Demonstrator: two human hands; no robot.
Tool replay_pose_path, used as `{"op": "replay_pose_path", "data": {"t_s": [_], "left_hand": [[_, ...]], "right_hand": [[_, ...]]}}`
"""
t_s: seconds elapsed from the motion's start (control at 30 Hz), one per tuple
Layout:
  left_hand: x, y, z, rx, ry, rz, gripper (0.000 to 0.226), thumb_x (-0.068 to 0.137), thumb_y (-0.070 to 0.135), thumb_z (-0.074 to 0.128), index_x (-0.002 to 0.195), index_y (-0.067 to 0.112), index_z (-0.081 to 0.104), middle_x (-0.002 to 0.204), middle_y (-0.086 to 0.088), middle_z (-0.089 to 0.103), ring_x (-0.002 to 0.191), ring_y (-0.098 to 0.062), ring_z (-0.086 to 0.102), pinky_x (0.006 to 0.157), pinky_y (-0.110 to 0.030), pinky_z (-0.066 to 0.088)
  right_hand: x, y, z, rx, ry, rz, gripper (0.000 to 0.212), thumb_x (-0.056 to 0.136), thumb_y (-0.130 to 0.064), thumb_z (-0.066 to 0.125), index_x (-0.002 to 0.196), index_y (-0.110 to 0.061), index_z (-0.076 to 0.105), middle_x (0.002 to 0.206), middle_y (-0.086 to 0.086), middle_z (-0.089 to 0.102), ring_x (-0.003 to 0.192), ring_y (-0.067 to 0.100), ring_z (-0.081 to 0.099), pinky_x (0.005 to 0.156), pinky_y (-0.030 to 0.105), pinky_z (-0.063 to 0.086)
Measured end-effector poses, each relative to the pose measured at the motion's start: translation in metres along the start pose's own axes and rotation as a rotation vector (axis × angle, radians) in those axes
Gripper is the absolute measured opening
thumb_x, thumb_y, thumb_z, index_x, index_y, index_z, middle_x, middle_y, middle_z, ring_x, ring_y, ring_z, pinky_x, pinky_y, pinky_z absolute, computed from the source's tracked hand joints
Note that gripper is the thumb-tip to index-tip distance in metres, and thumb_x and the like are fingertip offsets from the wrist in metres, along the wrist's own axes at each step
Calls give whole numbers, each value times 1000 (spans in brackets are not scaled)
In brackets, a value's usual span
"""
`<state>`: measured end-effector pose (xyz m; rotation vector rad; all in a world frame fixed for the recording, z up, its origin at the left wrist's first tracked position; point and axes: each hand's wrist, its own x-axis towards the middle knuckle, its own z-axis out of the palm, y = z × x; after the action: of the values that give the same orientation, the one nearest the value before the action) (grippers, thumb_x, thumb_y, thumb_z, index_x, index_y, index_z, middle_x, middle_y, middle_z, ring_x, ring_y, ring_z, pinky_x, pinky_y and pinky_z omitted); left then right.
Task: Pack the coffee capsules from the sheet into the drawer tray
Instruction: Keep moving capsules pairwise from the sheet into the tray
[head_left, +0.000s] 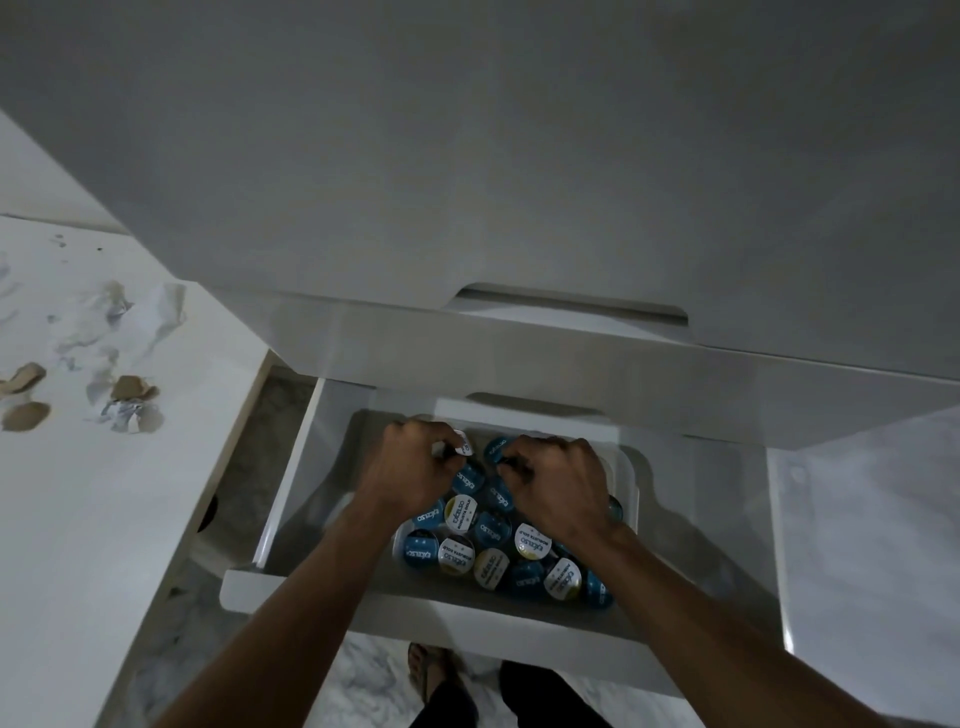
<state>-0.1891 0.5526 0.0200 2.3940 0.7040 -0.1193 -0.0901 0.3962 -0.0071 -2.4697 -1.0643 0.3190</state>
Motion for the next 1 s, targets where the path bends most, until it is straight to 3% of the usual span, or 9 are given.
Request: {"op": "replay_pose_path", "data": {"t_s": [0.13, 0.27, 0.37, 0.5, 0.6, 0.8, 1.0], "left_hand": [[-1, -1, -1, 15, -22, 9, 18, 90, 15, 67, 107, 17, 72, 109, -2, 72, 83, -6, 60, 75, -10, 42], [-3, -3, -2, 56, -40, 35, 16, 94, 22, 62, 102, 15, 73, 98, -1, 74, 66, -1, 59, 63, -2, 38], [-4, -4, -1, 124, -22, 19, 18, 96, 20, 58, 99, 16, 75, 92, -3, 74, 65, -9, 63, 64, -13, 47], [-5, -3, 1, 210, 16, -19, 21, 98, 27, 53, 103, 20, 72, 90, -3, 72, 66, -13, 64, 69, -29, 57], [-7, 0, 2, 263, 25, -19, 23, 100, 31, 49, 108, 21, 68, 94, -2, 71, 70, -12, 61, 73, -28, 54], [-9, 3, 1, 328, 47, -12, 27, 100, 35, 47, 111, 20, 67, 98, -3, 72, 82, -18, 68, 79, -32, 54], [-9, -3, 3, 334, 30, -9, 27, 100, 37, 48, 112, 20, 65, 99, -1, 70, 82, -14, 66, 80, -29, 54]], "right_hand": [[-4, 1, 0, 21, 2, -3, 21, 82, -28, 64, 101, -29, 72, 82, -6, 76, 74, 13, 70, 88, 34, 52], [-7, 6, -5, 42, -17, -32, 25, 84, -27, 62, 107, -29, 72, 86, -6, 77, 79, 14, 70, 86, 35, 53], [-8, 10, -8, 56, -61, -42, 26, 89, -26, 59, 113, -30, 70, 96, -4, 76, 88, 18, 69, 85, 36, 53], [-5, 10, -6, -3, -54, -46, 22, 92, -28, 55, 106, -30, 73, 94, -2, 76, 87, 20, 68, 82, 37, 52], [-5, 6, -5, -98, -19, -26, 23, 94, -35, 52, 105, -31, 72, 94, -3, 75, 90, 21, 67, 83, 35, 49], [-9, 3, -9, -33, -116, 23, 34, 95, -37, 55, 128, -33, 59, 109, 0, 73, 103, 22, 63, 92, 36, 44], [-2, -6, -1, -105, -7, 2, 24, 87, -27, 64, 110, -28, 71, 88, 1, 76, 88, 22, 70, 87, 37, 49]]}}
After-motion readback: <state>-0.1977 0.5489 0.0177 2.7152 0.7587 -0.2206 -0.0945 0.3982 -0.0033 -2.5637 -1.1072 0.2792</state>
